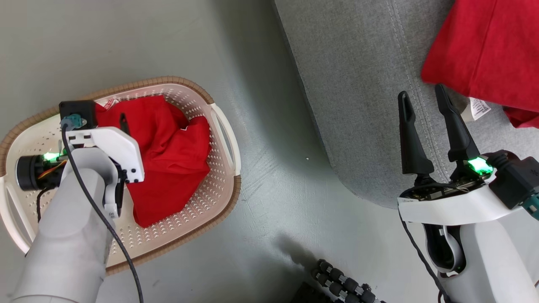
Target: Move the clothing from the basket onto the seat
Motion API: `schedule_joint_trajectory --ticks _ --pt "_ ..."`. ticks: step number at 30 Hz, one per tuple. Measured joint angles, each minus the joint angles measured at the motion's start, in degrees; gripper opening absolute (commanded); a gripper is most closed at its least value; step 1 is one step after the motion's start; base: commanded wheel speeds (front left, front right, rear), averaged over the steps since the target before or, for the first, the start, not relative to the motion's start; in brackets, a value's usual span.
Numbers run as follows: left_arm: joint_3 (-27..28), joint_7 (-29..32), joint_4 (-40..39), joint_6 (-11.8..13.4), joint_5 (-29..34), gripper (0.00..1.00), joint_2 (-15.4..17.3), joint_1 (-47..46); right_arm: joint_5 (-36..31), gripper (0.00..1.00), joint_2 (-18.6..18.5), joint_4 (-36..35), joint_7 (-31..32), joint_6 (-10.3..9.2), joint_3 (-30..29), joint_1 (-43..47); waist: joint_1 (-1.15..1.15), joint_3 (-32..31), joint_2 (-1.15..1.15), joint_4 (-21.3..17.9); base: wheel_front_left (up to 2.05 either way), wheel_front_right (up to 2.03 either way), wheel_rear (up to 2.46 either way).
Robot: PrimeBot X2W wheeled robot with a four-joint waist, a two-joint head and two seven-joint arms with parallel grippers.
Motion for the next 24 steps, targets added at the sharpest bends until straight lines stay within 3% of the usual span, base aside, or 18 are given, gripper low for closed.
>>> schedule_joint_trajectory --ticks 9,11,14,15,23,24 --pt "-1.5 -0.8 1.9 -1.5 0.4 0.99 -0.8 -1.3 0.0 1.0 0.0 0.5 -0.2 0.0 -0.1 0.0 0.0 0.5 0.0 0.2 0.0 0.0 0.0" --pt "-1.8 -0.8 2.3 -1.5 0.7 0.86 -1.0 -1.4 0.0 1.0 0.0 0.5 -0.3 0.0 -0.1 0.0 0.0 0.6 0.0 0.3 0.0 0.0 0.0" --pt "-2.2 -1.3 2.8 -1.5 1.3 0.56 -1.1 -2.1 0.0 1.0 0.0 0.5 -0.4 0.0 -0.1 0.0 0.0 0.7 0.0 0.4 0.0 0.0 0.0" --pt "-2.3 -1.6 2.9 -1.5 1.4 0.5 -1.1 -2.4 0.0 1.0 0.0 0.5 -0.4 0.0 -0.1 0.0 0.0 0.7 0.0 0.4 0.0 0.0 0.0" --pt "-3.6 -2.7 4.6 -2.0 2.4 0.3 -1.5 -3.3 -0.5 1.0 0.0 0.5 -0.7 0.0 -0.7 0.0 0.0 0.9 0.0 0.7 0.0 0.0 0.0" --pt "-3.7 -2.8 4.7 -2.0 2.4 0.22 -1.5 -3.5 -0.5 1.0 0.0 0.5 -0.7 0.0 -0.9 0.0 0.0 0.9 0.0 0.8 0.0 0.0 0.0"
